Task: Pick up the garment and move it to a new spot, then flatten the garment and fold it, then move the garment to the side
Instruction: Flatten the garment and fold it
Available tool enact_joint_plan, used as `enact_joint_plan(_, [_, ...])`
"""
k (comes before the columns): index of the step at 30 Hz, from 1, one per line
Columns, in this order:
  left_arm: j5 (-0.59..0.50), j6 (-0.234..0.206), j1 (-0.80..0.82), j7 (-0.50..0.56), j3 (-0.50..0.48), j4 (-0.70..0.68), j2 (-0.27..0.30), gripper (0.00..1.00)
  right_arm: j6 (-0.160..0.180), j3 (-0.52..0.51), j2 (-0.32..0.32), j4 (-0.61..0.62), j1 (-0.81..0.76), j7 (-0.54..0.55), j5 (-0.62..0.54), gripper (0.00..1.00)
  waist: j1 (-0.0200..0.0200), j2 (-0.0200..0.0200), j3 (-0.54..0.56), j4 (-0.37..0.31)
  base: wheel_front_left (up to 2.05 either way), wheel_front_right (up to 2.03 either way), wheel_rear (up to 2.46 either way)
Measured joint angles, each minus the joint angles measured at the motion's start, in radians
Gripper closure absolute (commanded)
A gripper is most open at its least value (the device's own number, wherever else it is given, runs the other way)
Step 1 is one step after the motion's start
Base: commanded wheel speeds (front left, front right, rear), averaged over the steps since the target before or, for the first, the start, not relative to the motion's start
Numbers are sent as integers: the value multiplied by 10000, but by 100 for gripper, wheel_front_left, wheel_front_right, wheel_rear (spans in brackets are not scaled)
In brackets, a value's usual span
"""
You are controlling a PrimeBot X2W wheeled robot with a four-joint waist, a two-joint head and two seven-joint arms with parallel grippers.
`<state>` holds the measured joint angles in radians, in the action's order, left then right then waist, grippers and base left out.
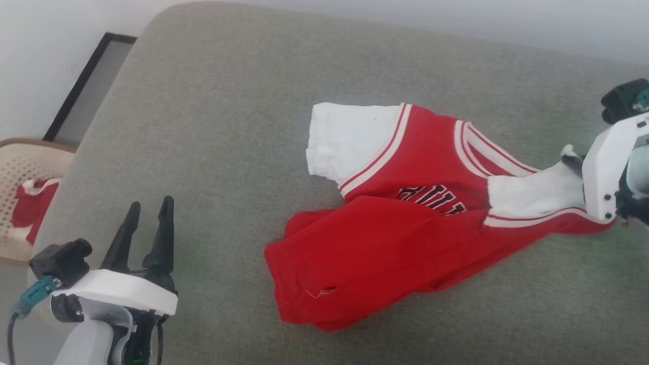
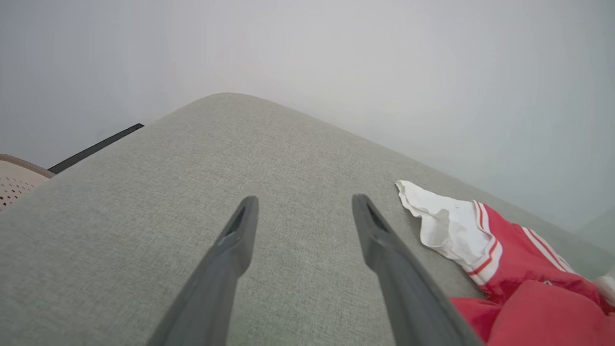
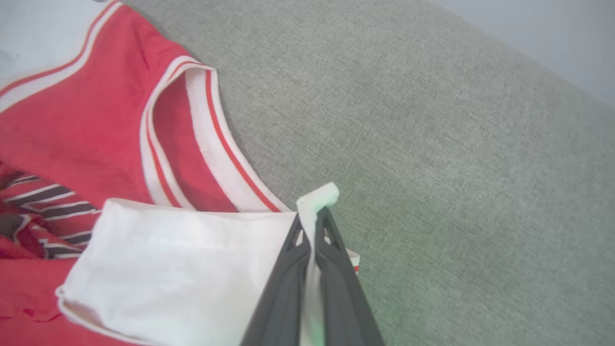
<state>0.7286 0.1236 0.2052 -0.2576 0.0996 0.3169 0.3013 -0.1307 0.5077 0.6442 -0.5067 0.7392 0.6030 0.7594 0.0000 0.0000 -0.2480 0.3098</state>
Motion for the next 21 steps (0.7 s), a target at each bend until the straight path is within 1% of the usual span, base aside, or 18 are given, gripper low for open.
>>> enact_joint_plan(4, [-12,0,-71,-8,-73,-31,48,0,0,-35,244,1118,-601,0,531,100,0,0,160,-262,0,0,0])
enact_joint_plan(8, [-13,0,-163,-8,-125,-69,105,0,2,-284,593,2067,-1244,25,798,100,1,0,287,-512,0,0,0])
enact_joint_plan(15, [-12,-2,-226,-10,-228,-138,173,0,0,-654,1204,3749,-2877,224,1306,100,0,0,482,-859,0,0,0])
enact_joint_plan(19, [-6,-8,-360,-10,-286,-176,245,0,0,-844,1645,4316,-3856,314,1469,100,0,0,535,-1001,0,0,0])
enact_joint_plan(21, [2,-15,-374,-10,-297,-198,272,0,0,-918,1764,4397,-4244,324,1528,100,0,0,541,-1055,0,0,0])
